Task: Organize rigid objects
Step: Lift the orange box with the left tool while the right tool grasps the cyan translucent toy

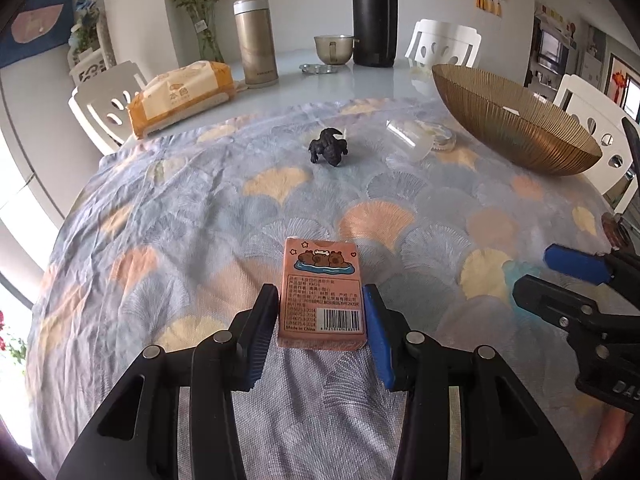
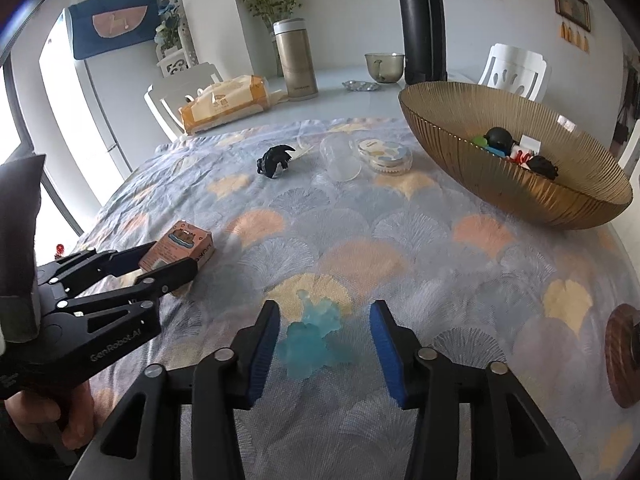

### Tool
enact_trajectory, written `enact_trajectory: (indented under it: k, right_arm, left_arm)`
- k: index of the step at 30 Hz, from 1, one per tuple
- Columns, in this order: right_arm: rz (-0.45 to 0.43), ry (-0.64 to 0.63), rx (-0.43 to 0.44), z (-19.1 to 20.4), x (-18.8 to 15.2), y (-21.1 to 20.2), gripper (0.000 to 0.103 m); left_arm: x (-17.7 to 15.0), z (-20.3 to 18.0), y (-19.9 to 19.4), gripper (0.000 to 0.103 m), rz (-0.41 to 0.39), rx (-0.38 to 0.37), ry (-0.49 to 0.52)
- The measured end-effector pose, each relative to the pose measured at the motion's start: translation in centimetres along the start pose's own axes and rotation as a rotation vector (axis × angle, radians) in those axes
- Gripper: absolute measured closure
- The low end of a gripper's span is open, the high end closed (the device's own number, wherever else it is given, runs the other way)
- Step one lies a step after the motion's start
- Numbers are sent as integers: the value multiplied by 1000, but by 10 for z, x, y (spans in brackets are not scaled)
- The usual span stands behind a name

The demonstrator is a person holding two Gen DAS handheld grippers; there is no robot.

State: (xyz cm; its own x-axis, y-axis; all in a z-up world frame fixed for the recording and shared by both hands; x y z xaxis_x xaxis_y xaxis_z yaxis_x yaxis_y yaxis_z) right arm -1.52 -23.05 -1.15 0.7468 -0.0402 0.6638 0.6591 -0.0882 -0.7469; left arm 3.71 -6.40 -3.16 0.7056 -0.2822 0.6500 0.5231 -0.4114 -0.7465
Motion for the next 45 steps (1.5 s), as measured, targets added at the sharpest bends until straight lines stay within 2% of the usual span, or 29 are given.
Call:
enact_trajectory:
  k: [1, 4, 13, 19, 22, 25, 27, 29, 30, 32, 34, 37, 42, 45]
  right_arm:
    - [-4, 5, 2, -1, 0, -1, 43]
    - [-13, 8, 21, 0, 0, -4, 39]
    - [22, 53, 75, -8, 1, 1, 36]
    - [61, 162, 104, -28, 1, 8, 35]
    - [89, 231, 166, -39, 1, 13, 35]
    - [98, 312, 185, -55, -1, 14, 34]
    - [96, 345, 202, -61, -2, 13, 30]
    - [90, 359, 213, -63, -2, 11, 17]
    - [86, 350, 217, -61, -2, 10, 14]
    - [97, 295, 253, -50, -1, 9, 8]
    - [115, 212, 285, -32, 0, 10, 7]
    - [103, 126, 201, -16, 1, 8, 7]
    - [95, 100, 93, -13, 3, 13, 8]
    - [83, 35, 19, -4, 1, 13, 19]
  left_arm:
    - [0, 0, 0, 63, 2, 2, 0]
    - [0, 0, 2, 63, 11, 9, -1]
    - [0, 0, 4, 63, 23, 17, 0]
    - [0, 0, 3, 63, 16, 10, 0]
    - [0, 0, 2, 63, 15, 10, 0]
    - [0, -1, 2, 63, 13, -3, 2]
    - [-1, -2, 1, 63, 9, -5, 8]
    - [-1, -2, 1, 63, 11, -9, 10]
    - [-1, -2, 2, 63, 14, -8, 9]
    - [-1, -2, 2, 63, 16, -7, 9]
    - [0, -2, 3, 63, 15, -10, 8]
    - [0, -3, 3, 63, 12, -18, 5]
    - [-1, -3, 1, 63, 7, -33, 6]
    - [-1, -3, 1, 63, 9, -37, 4]
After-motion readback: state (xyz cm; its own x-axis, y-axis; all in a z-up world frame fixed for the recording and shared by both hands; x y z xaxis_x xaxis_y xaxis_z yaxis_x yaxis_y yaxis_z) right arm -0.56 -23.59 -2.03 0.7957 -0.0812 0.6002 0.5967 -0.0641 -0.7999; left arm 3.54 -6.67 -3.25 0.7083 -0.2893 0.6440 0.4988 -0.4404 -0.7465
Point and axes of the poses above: each gripper's, at about its wrist camera, not at the fingertips, and y roughly the way its jaws point, z to its left, x to its top, the point moved 3 cm from there along y, roughly the way its jaws point, and after that the axes turned 15 degrees about -x, right-handed, at the moved point
